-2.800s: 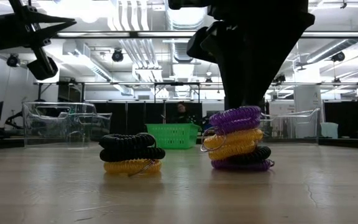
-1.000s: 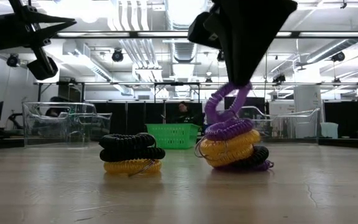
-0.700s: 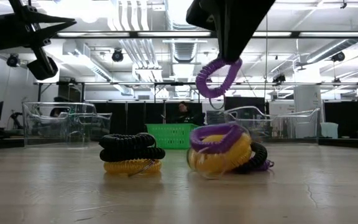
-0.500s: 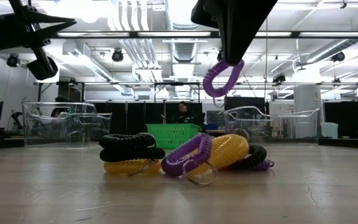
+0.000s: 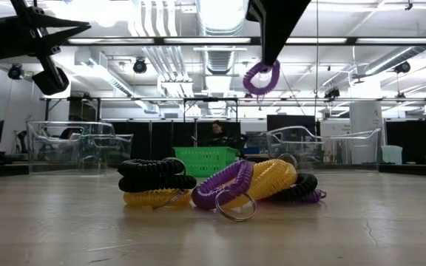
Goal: Sort spring keychains
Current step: Put the purple spring keychain into the right transparent bin
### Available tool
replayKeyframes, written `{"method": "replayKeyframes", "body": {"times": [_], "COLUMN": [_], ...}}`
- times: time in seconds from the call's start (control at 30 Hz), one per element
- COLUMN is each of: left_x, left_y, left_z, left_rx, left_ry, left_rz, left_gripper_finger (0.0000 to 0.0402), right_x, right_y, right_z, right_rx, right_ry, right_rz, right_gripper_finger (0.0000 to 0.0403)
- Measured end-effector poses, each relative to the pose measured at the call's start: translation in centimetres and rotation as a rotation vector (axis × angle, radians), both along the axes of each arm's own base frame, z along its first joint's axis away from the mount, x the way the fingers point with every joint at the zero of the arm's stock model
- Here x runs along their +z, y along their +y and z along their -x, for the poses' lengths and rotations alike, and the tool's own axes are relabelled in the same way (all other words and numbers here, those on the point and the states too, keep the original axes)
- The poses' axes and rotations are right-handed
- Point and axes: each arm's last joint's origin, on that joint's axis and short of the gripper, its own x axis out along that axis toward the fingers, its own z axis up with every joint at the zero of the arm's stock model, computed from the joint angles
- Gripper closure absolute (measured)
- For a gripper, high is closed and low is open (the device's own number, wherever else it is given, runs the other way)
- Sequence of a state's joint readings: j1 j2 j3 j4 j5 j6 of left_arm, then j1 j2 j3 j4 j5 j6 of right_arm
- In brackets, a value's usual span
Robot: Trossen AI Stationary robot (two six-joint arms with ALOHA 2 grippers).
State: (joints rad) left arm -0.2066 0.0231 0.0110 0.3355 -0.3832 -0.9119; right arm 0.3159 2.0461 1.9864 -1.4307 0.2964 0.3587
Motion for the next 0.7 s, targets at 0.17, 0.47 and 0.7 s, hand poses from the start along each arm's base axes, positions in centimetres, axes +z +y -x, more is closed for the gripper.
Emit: {"method": "replayKeyframes", "body": {"times": [0.17, 0.47, 0.7], "left_x": [0.0, -0.1, -0.1], "left_y": [0.0, 0.0, 0.0], "left_z": [0.0, 0.0, 0.0], "left_rx": [-0.001, -0.002, -0.009], "left_ry": [0.000, 0.006, 0.001], "left_rz": [0.002, 0.005, 0.029], "left_gripper_finger": [0.0401, 0.0401, 0.0401], "right_x": [1.1, 3.4, 4.5], "right_y": [-2.8, -8.4, -12.5], "right_z": [0.6, 3.2, 6.5], "right_rx": [-0.094, -0.328, -0.480], "right_ry": [-0.009, -0.064, -0.097], "right_rz": [0.044, 0.081, 0.118], "right_gripper_finger": [0.0392, 0.0392, 0.0392]}}
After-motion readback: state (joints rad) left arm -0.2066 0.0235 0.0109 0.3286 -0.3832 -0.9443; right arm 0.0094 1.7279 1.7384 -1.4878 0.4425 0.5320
